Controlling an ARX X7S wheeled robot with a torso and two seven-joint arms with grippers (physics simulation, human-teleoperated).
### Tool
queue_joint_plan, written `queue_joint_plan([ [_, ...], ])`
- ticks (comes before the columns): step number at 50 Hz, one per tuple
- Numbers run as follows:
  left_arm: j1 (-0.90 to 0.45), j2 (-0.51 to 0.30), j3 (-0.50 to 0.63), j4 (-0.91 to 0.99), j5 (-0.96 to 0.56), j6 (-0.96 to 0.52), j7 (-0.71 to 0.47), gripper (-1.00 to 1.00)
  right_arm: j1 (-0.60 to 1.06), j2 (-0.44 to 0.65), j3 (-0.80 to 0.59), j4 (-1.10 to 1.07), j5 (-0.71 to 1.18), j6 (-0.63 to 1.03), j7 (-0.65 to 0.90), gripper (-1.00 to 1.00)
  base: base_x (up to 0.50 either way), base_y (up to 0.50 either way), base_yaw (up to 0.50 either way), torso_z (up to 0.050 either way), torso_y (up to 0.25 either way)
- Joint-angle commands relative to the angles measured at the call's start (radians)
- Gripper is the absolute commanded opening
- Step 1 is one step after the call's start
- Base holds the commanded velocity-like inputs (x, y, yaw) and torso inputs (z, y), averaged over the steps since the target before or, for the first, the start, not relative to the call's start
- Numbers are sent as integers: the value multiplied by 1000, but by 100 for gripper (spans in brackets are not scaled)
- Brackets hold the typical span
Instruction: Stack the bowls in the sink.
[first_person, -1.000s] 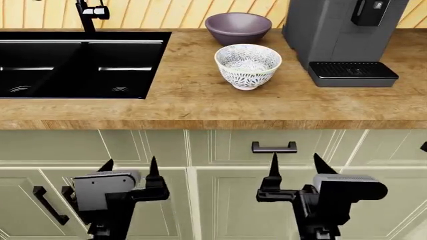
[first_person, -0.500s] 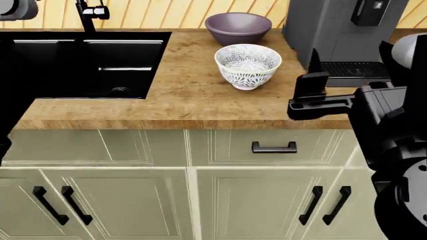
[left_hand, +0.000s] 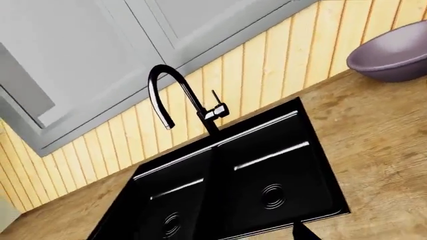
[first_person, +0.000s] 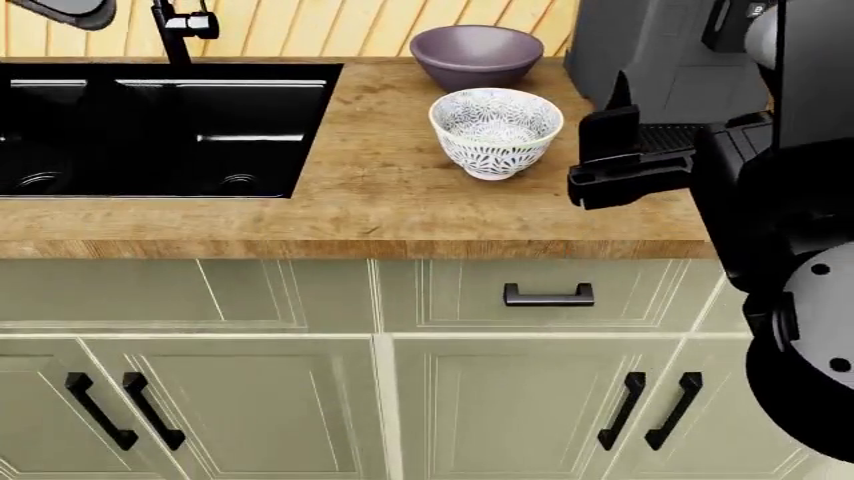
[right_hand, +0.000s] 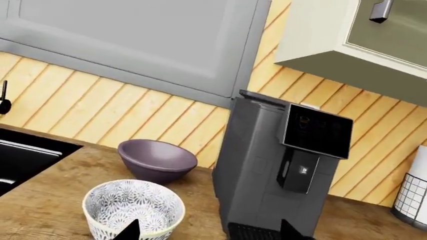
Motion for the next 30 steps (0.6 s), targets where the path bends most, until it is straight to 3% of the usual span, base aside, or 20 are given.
queue_joint_plan([
  [1, -129, -50, 196, 14, 9, -21, 56, 100, -13, -27, -16, 24, -64, -16, -64, 100, 0, 0, 0, 0, 0],
  [13, -165, -67, 232, 9, 14, 34, 117, 100, -7, -41, -41, 22, -126, -20, -134, 100, 8, 1, 0, 0, 0],
  [22, -157, -74, 221, 14, 31, 70, 145, 100, -7, -39, -48, 14, -148, -25, -151, 100, 207, 358, 0, 0, 0],
  [30, -164, -72, 230, 15, 29, 92, 142, 100, -21, -42, -41, 34, -150, -43, -136, 100, 24, 0, 0, 0, 0],
])
